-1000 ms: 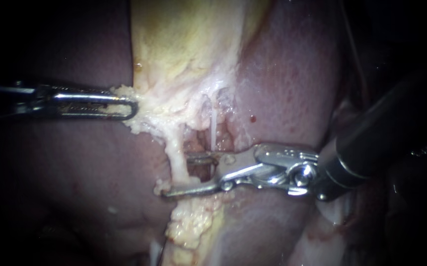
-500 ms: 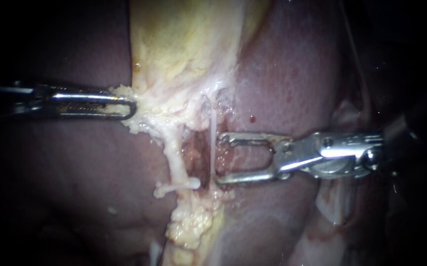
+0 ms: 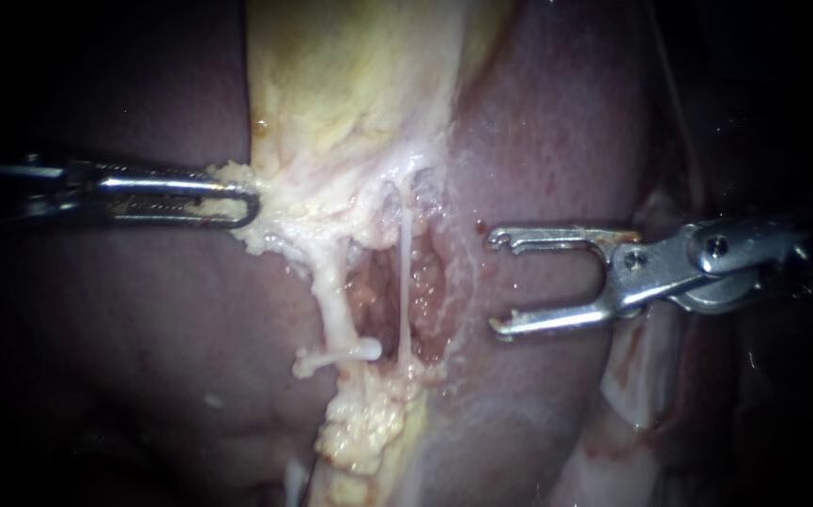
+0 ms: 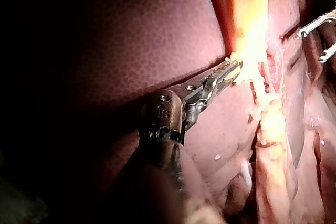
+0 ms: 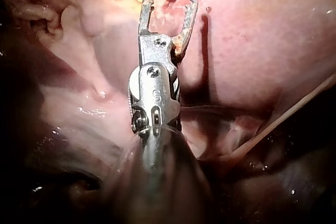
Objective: Going back first clip left tube
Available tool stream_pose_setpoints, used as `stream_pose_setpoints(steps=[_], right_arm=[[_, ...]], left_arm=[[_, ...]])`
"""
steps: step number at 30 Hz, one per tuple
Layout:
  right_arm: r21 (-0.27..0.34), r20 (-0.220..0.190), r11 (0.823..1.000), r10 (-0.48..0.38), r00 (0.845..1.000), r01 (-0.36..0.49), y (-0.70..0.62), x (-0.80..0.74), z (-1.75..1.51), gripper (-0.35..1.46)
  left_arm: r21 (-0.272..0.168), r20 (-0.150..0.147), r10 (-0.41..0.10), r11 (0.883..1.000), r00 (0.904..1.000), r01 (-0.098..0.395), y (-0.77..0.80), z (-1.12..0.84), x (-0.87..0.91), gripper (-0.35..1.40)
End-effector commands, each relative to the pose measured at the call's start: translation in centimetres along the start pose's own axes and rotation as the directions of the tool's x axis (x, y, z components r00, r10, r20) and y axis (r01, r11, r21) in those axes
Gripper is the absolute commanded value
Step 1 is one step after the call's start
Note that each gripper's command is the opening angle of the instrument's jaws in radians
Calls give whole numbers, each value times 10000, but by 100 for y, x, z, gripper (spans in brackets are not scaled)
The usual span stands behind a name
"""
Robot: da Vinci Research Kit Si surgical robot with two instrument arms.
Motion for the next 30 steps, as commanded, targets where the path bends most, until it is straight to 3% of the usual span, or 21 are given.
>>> stream_pose_setpoints(steps=[1,8,20,30], right_arm=[[127,-16,9999,1,10000,-1,0,0,0,50],[216,-29,9998,-7,10000,8,-1,-1,-3,50],[227,-30,9997,-10,10000,11,-2,0,-3,50],[234,-32,9997,-12,10000,13,-4,1,-2,50]], left_arm=[[0,-1,-2,10000,10000,2,0,0,0,-35],[54,-26,24,10000,10000,-24,-5,10,-3,-35],[99,-46,172,9998,9998,-172,-10,49,-14,-35],[106,-16,182,9998,9998,-182,-11,50,-15,-35]])
